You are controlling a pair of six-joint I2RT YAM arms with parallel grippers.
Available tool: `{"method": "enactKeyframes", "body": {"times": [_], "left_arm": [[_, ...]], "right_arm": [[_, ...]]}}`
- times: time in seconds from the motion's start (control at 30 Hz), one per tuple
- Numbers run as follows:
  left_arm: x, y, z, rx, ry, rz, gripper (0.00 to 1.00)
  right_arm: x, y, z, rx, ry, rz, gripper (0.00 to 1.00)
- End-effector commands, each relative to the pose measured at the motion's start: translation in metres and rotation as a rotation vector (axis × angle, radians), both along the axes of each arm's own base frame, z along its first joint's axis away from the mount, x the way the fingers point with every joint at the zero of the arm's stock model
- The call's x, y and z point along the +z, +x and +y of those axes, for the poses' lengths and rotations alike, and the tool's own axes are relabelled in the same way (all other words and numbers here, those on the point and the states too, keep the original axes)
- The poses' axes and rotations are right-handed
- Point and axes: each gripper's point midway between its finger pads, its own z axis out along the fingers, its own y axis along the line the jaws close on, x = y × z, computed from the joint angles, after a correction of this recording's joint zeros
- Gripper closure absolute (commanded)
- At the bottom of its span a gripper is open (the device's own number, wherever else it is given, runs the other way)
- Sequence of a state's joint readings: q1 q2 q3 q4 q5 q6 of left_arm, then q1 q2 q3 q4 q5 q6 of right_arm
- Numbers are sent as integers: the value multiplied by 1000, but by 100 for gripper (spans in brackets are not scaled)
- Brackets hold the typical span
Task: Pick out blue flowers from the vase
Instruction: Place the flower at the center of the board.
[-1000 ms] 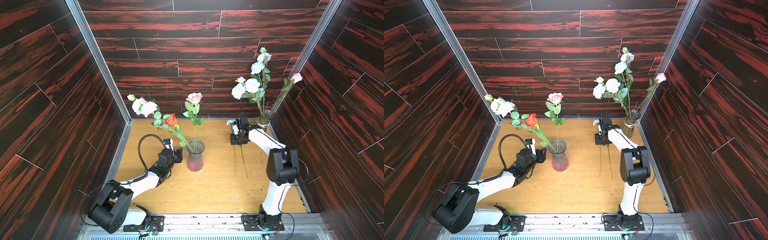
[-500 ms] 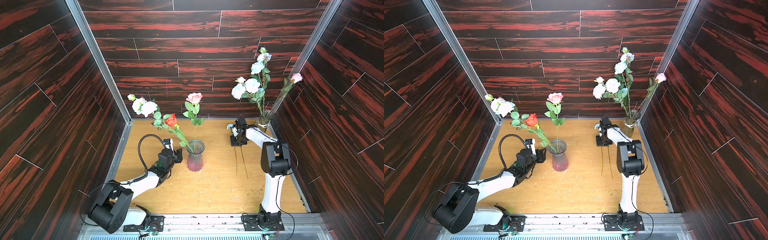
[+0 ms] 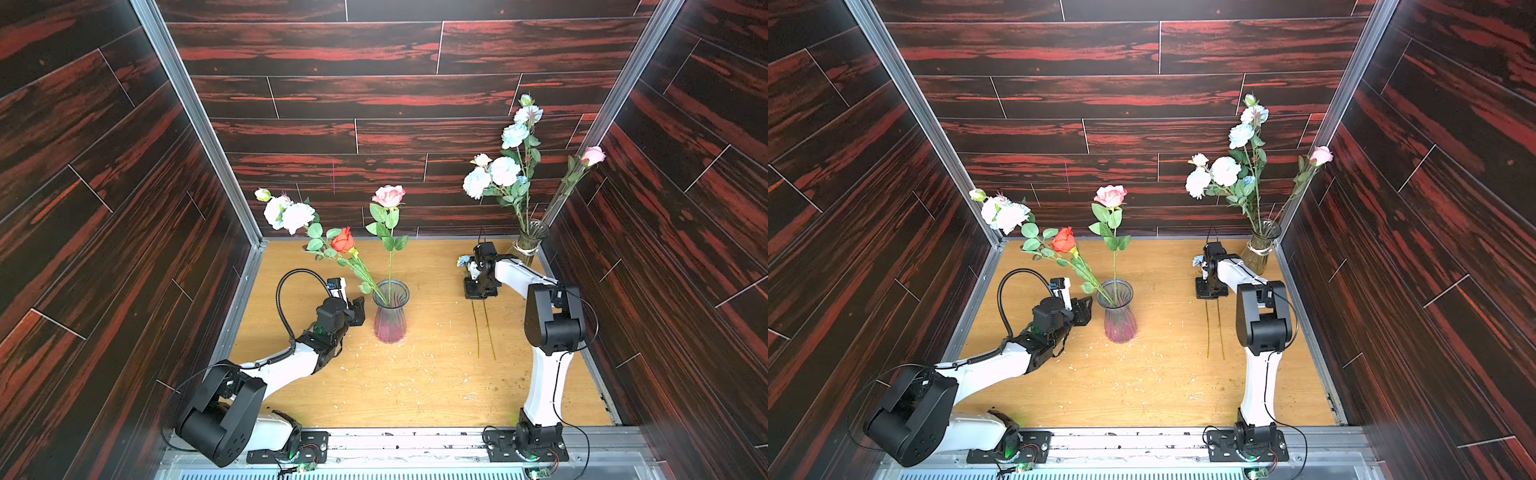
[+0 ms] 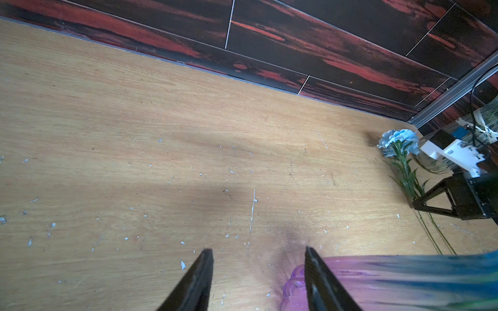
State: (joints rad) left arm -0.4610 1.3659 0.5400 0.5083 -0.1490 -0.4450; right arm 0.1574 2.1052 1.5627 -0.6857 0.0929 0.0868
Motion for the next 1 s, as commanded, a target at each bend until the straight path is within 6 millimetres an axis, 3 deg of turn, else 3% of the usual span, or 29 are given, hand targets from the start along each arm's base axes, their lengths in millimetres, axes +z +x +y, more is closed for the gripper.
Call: {"method": "enactKeyframes", "body": {"times": [0.0,0.17,0.53,0.6,0.83,0.97], "left_arm": [[10,3,0,4,-6,-22,44],[10,3,0,5,-7,-23,44],[10,2,1,6,-7,-23,44],[10,2,1,5,-7,-24,44],[11,2,0,5,-8,-26,44],[11,2,1,5,-7,-25,44]], "right_arm": [[5,-11,0,10,0,22,100],[3,-10,-3,-1,-17,23,100],[-1,-10,0,-7,-3,29,76],[0,-9,0,-8,2,25,76],[-2,-16,8,-16,54,43,95],[4,-25,18,-40,129,27,97]]}}
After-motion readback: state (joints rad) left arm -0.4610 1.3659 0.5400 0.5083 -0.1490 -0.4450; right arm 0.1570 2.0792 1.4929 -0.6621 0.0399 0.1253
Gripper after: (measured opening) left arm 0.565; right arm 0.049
